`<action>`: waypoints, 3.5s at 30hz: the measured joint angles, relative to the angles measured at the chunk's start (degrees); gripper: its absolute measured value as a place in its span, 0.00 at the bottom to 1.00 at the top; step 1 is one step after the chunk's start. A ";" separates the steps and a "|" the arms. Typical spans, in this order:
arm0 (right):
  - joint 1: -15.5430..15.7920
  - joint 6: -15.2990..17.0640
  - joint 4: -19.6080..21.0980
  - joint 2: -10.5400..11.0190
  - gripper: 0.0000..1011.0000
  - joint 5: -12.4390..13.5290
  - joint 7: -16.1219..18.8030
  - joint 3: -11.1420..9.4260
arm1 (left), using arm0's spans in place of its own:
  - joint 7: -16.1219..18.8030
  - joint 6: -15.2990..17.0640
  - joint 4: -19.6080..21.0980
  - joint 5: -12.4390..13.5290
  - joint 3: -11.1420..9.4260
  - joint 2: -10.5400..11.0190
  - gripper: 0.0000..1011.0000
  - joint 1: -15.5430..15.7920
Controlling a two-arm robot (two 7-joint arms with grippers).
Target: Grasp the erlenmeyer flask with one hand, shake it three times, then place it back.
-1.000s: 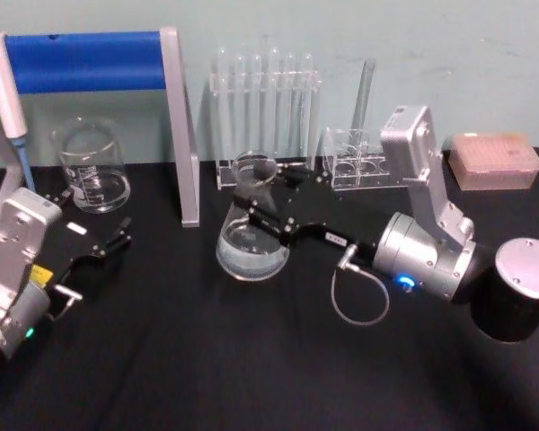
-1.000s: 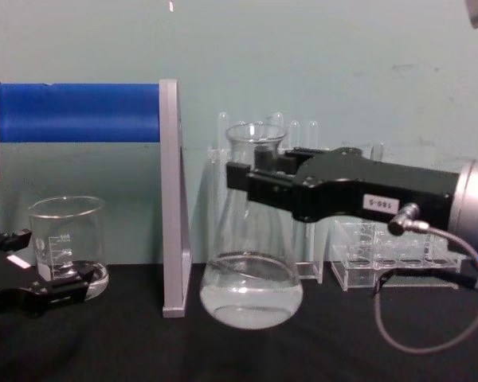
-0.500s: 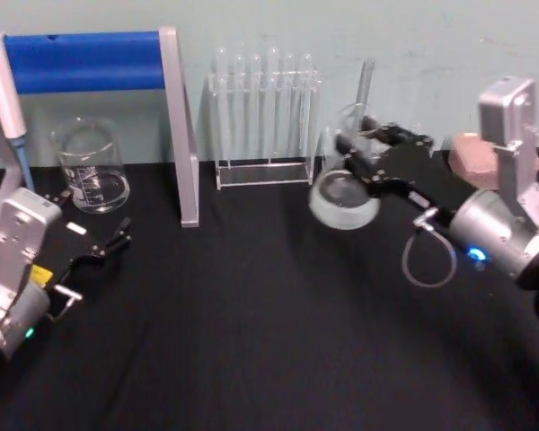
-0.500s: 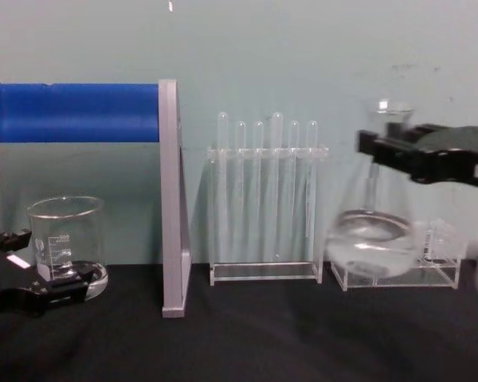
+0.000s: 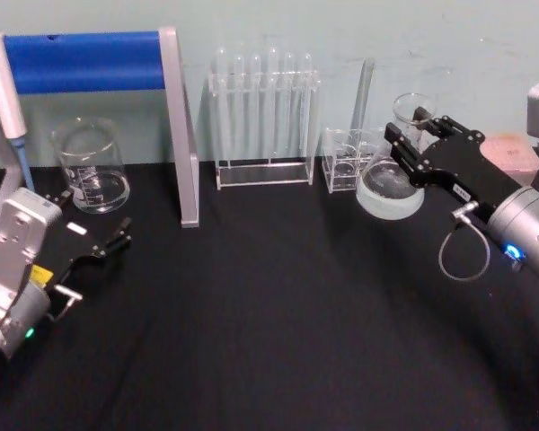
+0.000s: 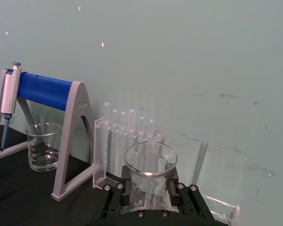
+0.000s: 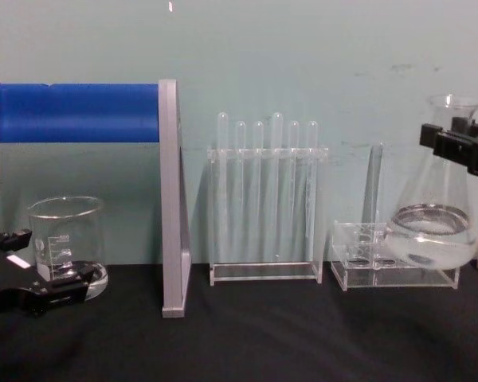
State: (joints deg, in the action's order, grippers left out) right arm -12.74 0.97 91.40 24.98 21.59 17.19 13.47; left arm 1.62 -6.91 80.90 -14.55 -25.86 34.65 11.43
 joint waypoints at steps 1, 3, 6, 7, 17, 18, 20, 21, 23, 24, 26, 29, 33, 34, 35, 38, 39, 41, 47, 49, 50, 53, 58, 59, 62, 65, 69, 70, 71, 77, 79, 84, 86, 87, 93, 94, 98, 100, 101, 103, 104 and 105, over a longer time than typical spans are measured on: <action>-0.01 0.07 0.00 -0.19 0.45 -0.12 0.40 -0.02 | 0.00 0.00 0.00 0.00 0.00 0.00 0.99 0.00; -0.08 0.16 0.00 -0.39 0.45 -0.21 0.93 0.05 | 0.00 0.00 0.00 0.00 0.00 0.00 0.99 0.00; -0.47 0.29 -0.20 -0.77 0.45 -0.31 2.24 0.67 | 0.00 0.00 0.00 0.00 0.00 0.00 0.99 0.00; -0.76 0.35 -0.35 -0.94 0.45 -0.32 3.07 1.20 | 0.00 0.00 0.00 0.00 0.00 0.00 0.99 0.00; -3.68 0.37 -1.79 -2.34 0.45 0.49 10.11 7.51 | 0.00 0.00 0.00 0.00 0.00 0.00 0.99 0.00; -4.14 0.37 -2.07 -2.53 0.45 0.72 11.03 8.52 | 0.00 0.00 0.00 0.00 0.00 0.00 0.99 0.00; -4.67 0.34 -2.37 -2.73 0.45 0.97 11.90 9.51 | 0.00 0.00 0.00 0.00 0.00 0.00 0.99 0.00; -5.09 0.30 -2.67 -2.93 0.45 1.21 12.63 10.41 | 0.00 0.00 0.00 0.00 0.00 0.00 0.99 0.00; -5.49 0.22 -2.91 -3.07 0.45 1.46 13.16 11.00 | 0.00 0.00 0.00 0.00 0.00 0.00 0.99 0.00; -5.88 0.16 -3.20 -3.22 0.45 1.69 13.63 11.66 | 0.00 0.00 0.00 0.00 0.00 0.00 0.99 0.00; -6.24 0.06 -3.49 -3.32 0.45 1.95 13.93 12.14 | 0.00 0.00 0.00 0.00 0.00 0.00 0.99 0.00; -6.75 -0.17 -4.02 -3.40 0.45 2.41 14.12 12.69 | 0.00 0.00 0.00 0.00 0.00 0.00 0.99 0.00; -7.39 -0.40 -4.74 -3.45 0.45 2.90 14.10 13.16 | 0.00 0.00 0.00 0.00 0.00 0.00 0.99 0.00; -7.63 -0.46 -4.97 -3.45 0.45 3.06 14.04 13.31 | 0.00 0.00 0.00 0.00 0.00 0.00 0.99 0.00; -7.63 -0.46 -4.97 -3.45 0.45 3.06 14.04 13.31 | 0.00 0.00 0.00 0.00 0.00 0.00 0.99 0.00; -7.97 -0.54 -5.36 -3.41 0.45 3.31 13.87 13.53 | 0.00 0.00 0.00 0.00 0.00 0.00 0.99 0.00; -8.10 -0.61 -5.55 -3.37 0.45 3.41 13.71 13.60 | 0.00 0.00 0.00 0.00 0.00 0.00 0.99 0.00; -8.27 -0.69 -5.81 -3.30 0.45 3.53 13.53 13.64 | 0.00 0.00 0.00 0.00 0.00 0.00 0.99 0.00; -8.62 -0.85 -6.49 -3.19 0.45 3.71 12.99 13.63 | 0.00 0.00 0.00 0.00 0.00 0.00 0.99 0.00; -8.77 -0.88 -6.84 -3.11 0.45 3.77 12.93 13.62 | 0.00 0.00 0.00 0.00 0.00 0.00 0.99 0.00; -8.82 -0.88 -6.96 -3.09 0.45 3.77 12.90 13.63 | 0.00 0.00 0.00 0.00 0.00 0.00 0.99 0.00; -9.02 -0.91 -7.66 -3.02 0.45 3.71 12.87 13.81 | 0.00 0.00 0.00 0.00 0.00 0.00 0.99 0.00; -9.26 -1.39 -9.23 -2.93 0.45 3.00 12.94 14.33 | 0.00 0.00 0.00 0.00 0.00 0.00 0.99 0.00; -9.31 -1.77 -9.85 -2.93 0.45 2.65 13.04 14.52 | 0.00 0.00 0.00 0.00 0.00 0.00 0.99 0.00; -9.44 -2.74 -11.44 -3.07 0.45 1.99 13.52 14.91 | 0.00 0.00 0.00 0.00 0.00 0.00 0.99 0.00; -9.59 -3.40 -12.70 -3.25 0.45 1.51 14.00 15.19 | 0.00 0.00 0.00 0.00 0.00 0.00 0.99 0.00; -9.71 -3.88 -14.06 -3.51 0.45 1.06 14.46 15.46 | 0.00 0.00 0.00 0.00 0.00 0.00 0.99 0.00; -9.74 -4.02 -14.44 -3.61 0.45 0.97 14.62 15.54 | 0.00 0.00 0.00 0.00 0.00 0.00 0.99 0.00; -9.78 -4.14 -14.68 -3.67 0.45 0.92 14.77 15.59 | 0.00 0.00 0.00 0.00 0.00 0.00 0.99 0.00; -10.05 -5.43 -16.32 -4.15 0.45 0.74 16.04 16.00 | 0.00 0.00 0.00 0.00 0.00 0.00 0.99 0.00; -10.20 -6.22 -17.08 -4.40 0.45 0.76 16.78 16.16 | 0.00 0.00 0.00 0.00 0.00 0.00 0.99 0.00; -10.56 -7.32 -18.52 -4.86 0.45 0.87 18.03 16.53 | 0.00 0.00 0.00 0.00 0.00 0.00 0.99 0.00; -10.65 -7.47 -18.85 -4.98 0.45 0.90 18.27 16.63 | 0.00 0.00 0.00 0.00 0.00 0.00 0.99 0.00; -10.73 -7.56 -19.21 -5.08 0.45 0.95 18.55 16.74 | 0.00 0.00 0.00 0.00 0.00 0.00 0.99 0.00; -10.96 -7.62 -20.26 -5.29 0.45 1.10 19.08 17.04 | 0.00 0.00 0.00 0.00 0.00 0.00 0.99 0.00; -11.00 -7.62 -20.44 -5.33 0.45 1.10 19.13 17.09 | 0.00 0.00 0.00 0.00 0.00 0.00 0.99 0.00; -11.21 -7.62 -21.14 -5.46 0.45 1.10 19.40 17.27 | 0.00 0.00 0.00 0.00 0.00 0.00 0.99 0.00; -11.28 -7.61 -21.33 -5.48 0.45 1.12 19.50 17.33 | 0.00 0.00 0.00 0.00 0.00 0.00 0.99 0.00; -11.30 -7.61 -21.39 -5.49 0.45 1.12 19.54 17.35 | 0.00 0.00 0.00 0.00 0.00 0.00 0.99 0.00; -11.35 -7.56 -21.52 -5.50 0.45 1.14 19.64 17.42 | 0.00 0.00 0.00 0.00 0.00 0.00 0.99 0.00; -11.36 -7.54 -21.56 -5.50 0.45 1.14 19.67 17.43 | 0.00 0.00 0.00 0.00 0.00 0.00 0.99 0.00; -11.37 -7.53 -21.60 -5.50 0.45 1.15 19.68 17.46 | 0.00 0.00 0.00 0.00 0.00 0.00 0.99 0.00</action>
State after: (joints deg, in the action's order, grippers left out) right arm -24.11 -6.56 69.80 19.47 22.73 36.87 30.93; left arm 1.62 -6.91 80.90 -14.55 -25.86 34.65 11.43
